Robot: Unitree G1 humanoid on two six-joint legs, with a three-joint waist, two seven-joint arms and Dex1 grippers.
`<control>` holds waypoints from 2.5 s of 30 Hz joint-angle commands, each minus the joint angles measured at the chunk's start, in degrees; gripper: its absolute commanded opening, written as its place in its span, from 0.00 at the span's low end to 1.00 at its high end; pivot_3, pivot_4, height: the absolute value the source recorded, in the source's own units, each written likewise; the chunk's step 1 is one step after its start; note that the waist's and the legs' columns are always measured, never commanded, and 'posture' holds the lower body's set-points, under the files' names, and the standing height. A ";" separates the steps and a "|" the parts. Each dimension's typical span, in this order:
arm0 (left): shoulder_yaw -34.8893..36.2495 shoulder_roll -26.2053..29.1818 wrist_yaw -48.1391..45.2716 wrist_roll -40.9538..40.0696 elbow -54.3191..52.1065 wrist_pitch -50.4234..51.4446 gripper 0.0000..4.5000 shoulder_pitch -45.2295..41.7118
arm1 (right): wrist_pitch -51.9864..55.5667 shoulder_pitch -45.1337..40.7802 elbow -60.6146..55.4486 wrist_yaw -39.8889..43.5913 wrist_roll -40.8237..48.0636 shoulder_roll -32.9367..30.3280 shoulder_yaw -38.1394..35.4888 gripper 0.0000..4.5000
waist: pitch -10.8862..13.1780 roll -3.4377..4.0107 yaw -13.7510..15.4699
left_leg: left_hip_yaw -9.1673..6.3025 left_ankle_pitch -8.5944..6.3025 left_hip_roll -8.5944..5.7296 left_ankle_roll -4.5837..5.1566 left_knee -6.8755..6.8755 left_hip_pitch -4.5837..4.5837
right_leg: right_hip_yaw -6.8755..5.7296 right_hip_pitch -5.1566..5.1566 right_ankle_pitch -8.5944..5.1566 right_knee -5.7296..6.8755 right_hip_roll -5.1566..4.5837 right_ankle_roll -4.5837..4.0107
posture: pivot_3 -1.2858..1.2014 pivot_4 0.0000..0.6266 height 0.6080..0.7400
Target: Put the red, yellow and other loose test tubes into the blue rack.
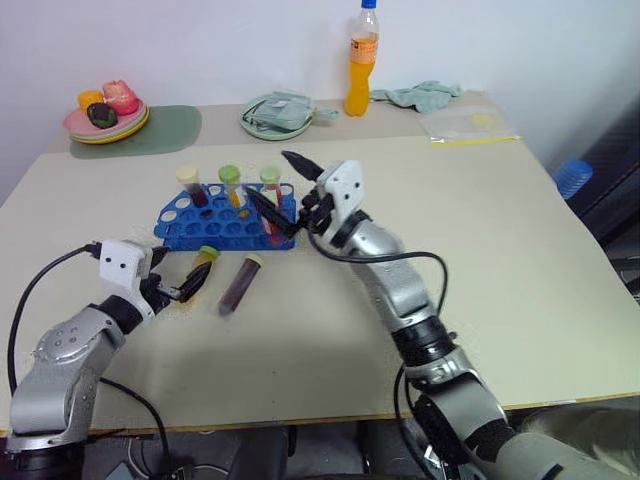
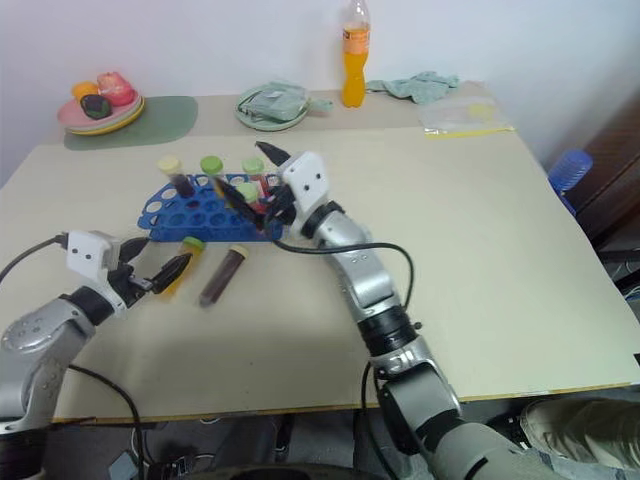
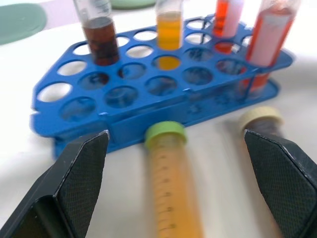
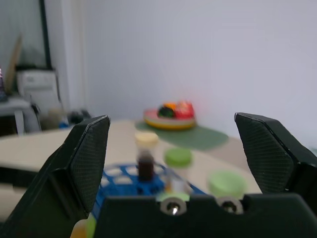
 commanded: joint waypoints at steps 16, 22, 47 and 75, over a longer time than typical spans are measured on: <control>-17.62 21.52 6.73 -8.55 6.52 61.23 1.00 -36.14 | 15.87 12.67 -24.01 26.39 4.70 -32.97 0.77 0.99 | 0.12 -0.06 -0.19 | 0.17 -0.04 0.07 0.08 0.06 -0.10 | 0.00 0.14 -0.03 0.02 0.10 0.04 | 0.52 0.24 1.00; -25.99 21.03 5.99 -7.68 12.17 61.23 1.00 -41.78 | 15.75 14.50 -25.95 24.95 3.87 -32.34 1.03 0.99 | 0.12 -0.09 -0.02 | 0.15 -0.03 0.05 0.07 0.08 -0.12 | 0.00 0.13 -0.02 0.01 0.06 0.04 | 0.52 0.24 1.00; -2.56 15.17 2.42 1.06 -1.09 14.95 0.16 -16.34 | 15.16 15.14 -26.35 20.80 2.02 -29.29 2.28 1.00 | 0.12 -0.10 1.70 | 0.29 -0.05 0.35 0.08 0.08 -0.15 | 0.04 0.08 0.00 -0.13 -0.01 -0.03 | 0.52 0.24 1.00; -15.84 -25.99 23.37 23.65 20.57 -31.90 0.16 -21.57 | 15.44 17.16 -26.21 15.82 -0.14 -25.30 2.96 1.00 | 0.00 -0.29 1.52 | 0.29 -0.05 -0.07 0.11 0.25 -0.16 | -0.07 0.15 0.05 -0.04 -0.10 0.03 | 0.52 0.24 1.00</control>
